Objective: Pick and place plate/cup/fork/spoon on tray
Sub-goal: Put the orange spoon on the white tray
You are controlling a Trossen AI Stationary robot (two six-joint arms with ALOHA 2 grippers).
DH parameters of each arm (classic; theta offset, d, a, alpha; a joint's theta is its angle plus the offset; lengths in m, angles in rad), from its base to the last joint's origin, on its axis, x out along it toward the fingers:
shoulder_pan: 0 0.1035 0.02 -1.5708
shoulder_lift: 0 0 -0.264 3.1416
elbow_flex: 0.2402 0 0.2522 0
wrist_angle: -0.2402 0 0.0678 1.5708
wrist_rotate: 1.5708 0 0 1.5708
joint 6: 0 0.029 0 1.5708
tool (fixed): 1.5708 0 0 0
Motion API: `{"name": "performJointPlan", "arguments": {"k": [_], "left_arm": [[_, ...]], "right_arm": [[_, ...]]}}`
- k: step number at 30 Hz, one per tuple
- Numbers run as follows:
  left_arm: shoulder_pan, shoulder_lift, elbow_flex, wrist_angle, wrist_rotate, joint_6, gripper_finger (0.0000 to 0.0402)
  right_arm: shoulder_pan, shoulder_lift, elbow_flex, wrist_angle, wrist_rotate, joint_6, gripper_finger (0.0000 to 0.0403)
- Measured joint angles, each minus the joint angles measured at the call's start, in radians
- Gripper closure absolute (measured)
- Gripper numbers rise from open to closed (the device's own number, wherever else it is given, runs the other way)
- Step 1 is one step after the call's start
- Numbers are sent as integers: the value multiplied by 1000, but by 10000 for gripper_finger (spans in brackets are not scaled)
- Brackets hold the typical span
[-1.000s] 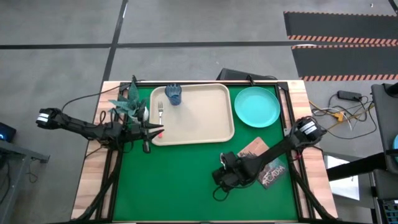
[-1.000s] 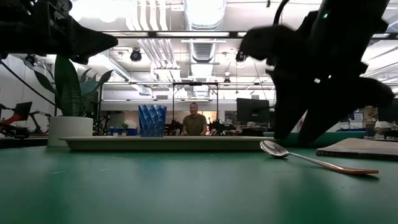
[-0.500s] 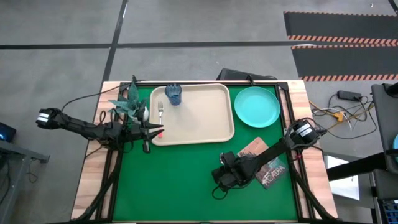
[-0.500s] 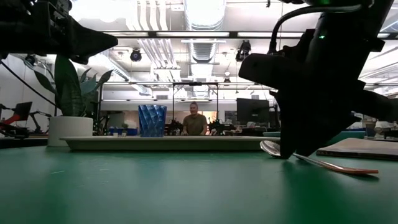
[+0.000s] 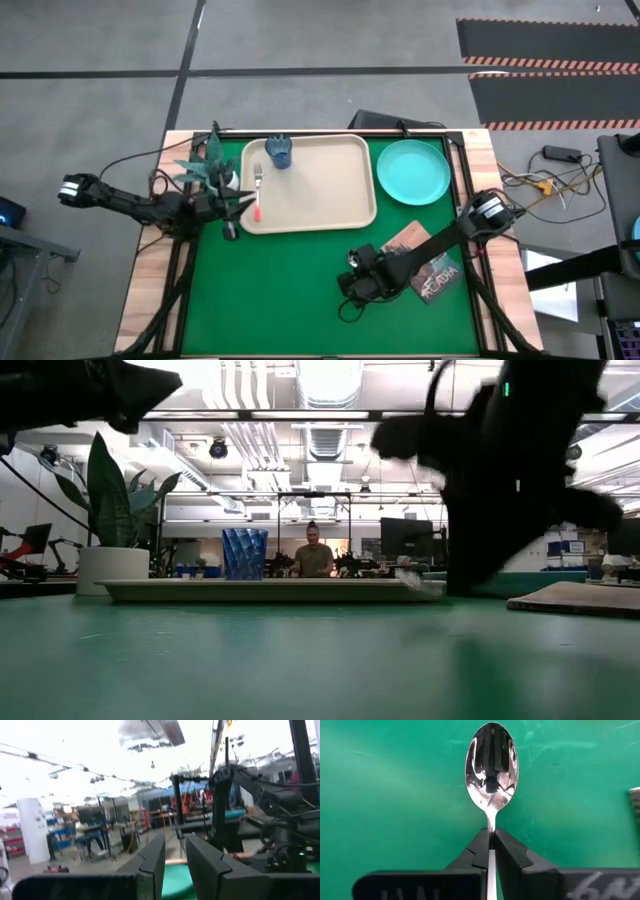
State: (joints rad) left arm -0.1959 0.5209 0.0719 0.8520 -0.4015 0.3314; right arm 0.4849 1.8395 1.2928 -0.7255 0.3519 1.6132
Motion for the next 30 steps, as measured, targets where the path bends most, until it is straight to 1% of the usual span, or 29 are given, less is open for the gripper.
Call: {"name": "performJointPlan", "arguments": {"k": [4, 7, 10, 13, 17, 23, 26, 30], "left_arm": [[0, 0, 0, 80, 0, 51, 339], [0, -2, 0, 134, 0, 76, 339], [0, -6, 0, 168, 0, 77, 339], [0, -9, 0, 169, 0, 78, 339], [0, -11, -9, 168, 0, 75, 339], [0, -16, -13, 161, 0, 74, 339], [0, -15, -13, 161, 0, 74, 339], [0, -16, -13, 161, 0, 73, 339]], "right_arm": [[-30, -16, 80, -69, 10, -40, 393], [-74, -16, 133, -110, 16, -86, 393], [-137, -17, 167, -118, 33, -124, 391], [-219, -17, 189, -128, 40, -176, 391], [-353, -18, 196, -129, 40, -269, 391], [-546, -16, 171, -111, 46, -354, 391], [-607, 1, 165, -96, 37, -398, 391], [-659, 29, 162, -96, 26, -441, 391]]}}
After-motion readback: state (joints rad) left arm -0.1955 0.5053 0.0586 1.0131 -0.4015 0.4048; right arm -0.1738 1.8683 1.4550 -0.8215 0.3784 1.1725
